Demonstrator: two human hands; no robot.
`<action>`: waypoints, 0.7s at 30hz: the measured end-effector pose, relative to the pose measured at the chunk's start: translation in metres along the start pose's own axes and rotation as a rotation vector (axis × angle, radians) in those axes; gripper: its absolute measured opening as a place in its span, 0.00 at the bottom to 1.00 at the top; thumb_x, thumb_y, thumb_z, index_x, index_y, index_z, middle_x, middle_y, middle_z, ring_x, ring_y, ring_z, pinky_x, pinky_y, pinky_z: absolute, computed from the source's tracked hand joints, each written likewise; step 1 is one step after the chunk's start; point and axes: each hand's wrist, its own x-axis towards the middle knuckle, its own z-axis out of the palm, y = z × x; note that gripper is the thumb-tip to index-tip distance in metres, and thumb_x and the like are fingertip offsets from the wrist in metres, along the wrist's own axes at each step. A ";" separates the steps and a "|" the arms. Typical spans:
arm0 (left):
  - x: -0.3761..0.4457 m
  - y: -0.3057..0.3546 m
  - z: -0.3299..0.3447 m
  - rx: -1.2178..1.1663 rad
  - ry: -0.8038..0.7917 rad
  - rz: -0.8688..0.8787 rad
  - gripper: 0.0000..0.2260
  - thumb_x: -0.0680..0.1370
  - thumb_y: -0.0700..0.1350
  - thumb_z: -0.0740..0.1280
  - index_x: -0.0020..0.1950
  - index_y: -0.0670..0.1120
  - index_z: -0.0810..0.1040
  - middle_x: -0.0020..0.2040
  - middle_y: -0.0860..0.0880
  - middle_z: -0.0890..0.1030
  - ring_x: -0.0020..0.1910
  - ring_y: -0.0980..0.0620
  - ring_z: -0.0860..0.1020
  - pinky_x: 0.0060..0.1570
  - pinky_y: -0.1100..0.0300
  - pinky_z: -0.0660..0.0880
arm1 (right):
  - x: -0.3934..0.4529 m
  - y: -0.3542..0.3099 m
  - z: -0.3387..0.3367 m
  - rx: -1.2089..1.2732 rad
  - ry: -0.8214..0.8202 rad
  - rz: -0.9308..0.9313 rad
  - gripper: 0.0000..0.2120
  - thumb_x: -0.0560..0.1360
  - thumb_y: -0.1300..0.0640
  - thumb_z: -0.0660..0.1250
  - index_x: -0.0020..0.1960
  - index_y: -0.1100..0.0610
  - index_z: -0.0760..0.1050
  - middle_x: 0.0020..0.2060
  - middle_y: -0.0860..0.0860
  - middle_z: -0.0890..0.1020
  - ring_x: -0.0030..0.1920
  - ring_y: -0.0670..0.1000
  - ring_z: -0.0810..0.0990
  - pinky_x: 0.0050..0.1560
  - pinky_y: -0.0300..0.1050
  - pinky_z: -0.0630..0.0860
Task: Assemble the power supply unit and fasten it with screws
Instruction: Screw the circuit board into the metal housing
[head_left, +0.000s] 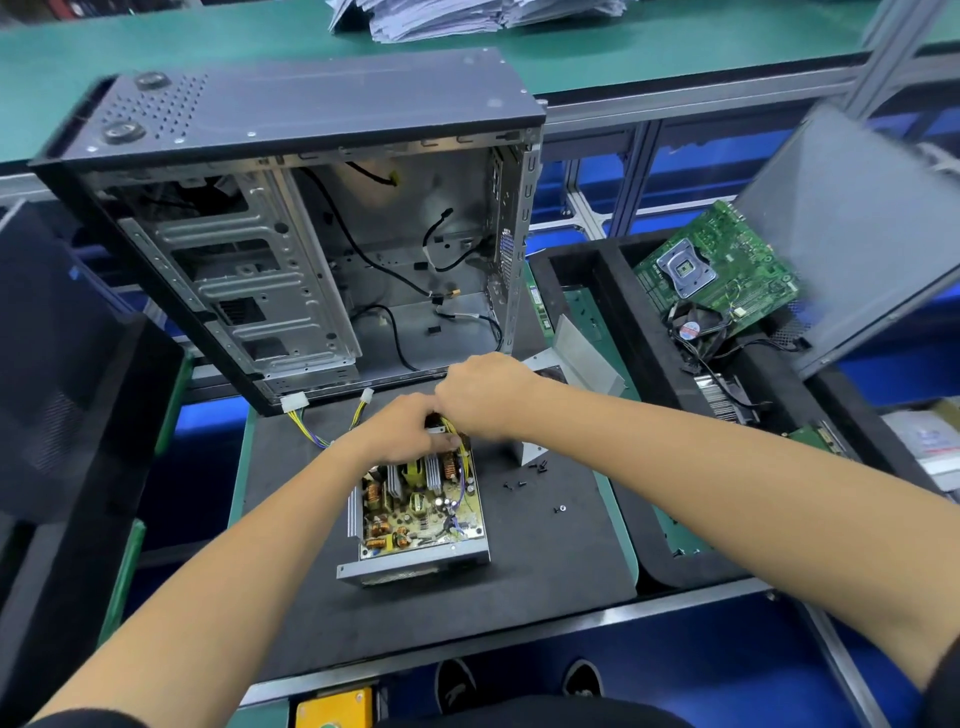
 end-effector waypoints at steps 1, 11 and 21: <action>0.000 0.000 0.000 0.003 0.003 0.000 0.08 0.75 0.48 0.72 0.52 0.52 0.78 0.54 0.51 0.79 0.55 0.50 0.75 0.51 0.58 0.68 | 0.000 0.002 0.002 0.027 -0.015 -0.005 0.08 0.81 0.56 0.59 0.55 0.59 0.71 0.48 0.55 0.75 0.38 0.54 0.71 0.37 0.47 0.68; -0.005 0.004 0.001 -0.012 0.008 -0.013 0.18 0.75 0.47 0.72 0.63 0.44 0.77 0.59 0.47 0.80 0.58 0.47 0.76 0.58 0.52 0.74 | 0.006 -0.014 -0.006 0.010 -0.019 -0.062 0.10 0.77 0.59 0.63 0.57 0.60 0.76 0.53 0.56 0.78 0.42 0.53 0.75 0.39 0.45 0.70; -0.005 0.004 0.001 -0.032 0.032 -0.028 0.15 0.74 0.48 0.73 0.58 0.45 0.79 0.53 0.48 0.81 0.51 0.48 0.77 0.51 0.54 0.74 | 0.007 -0.008 -0.002 0.067 -0.071 -0.091 0.13 0.76 0.59 0.65 0.60 0.61 0.73 0.52 0.56 0.76 0.41 0.54 0.76 0.39 0.46 0.72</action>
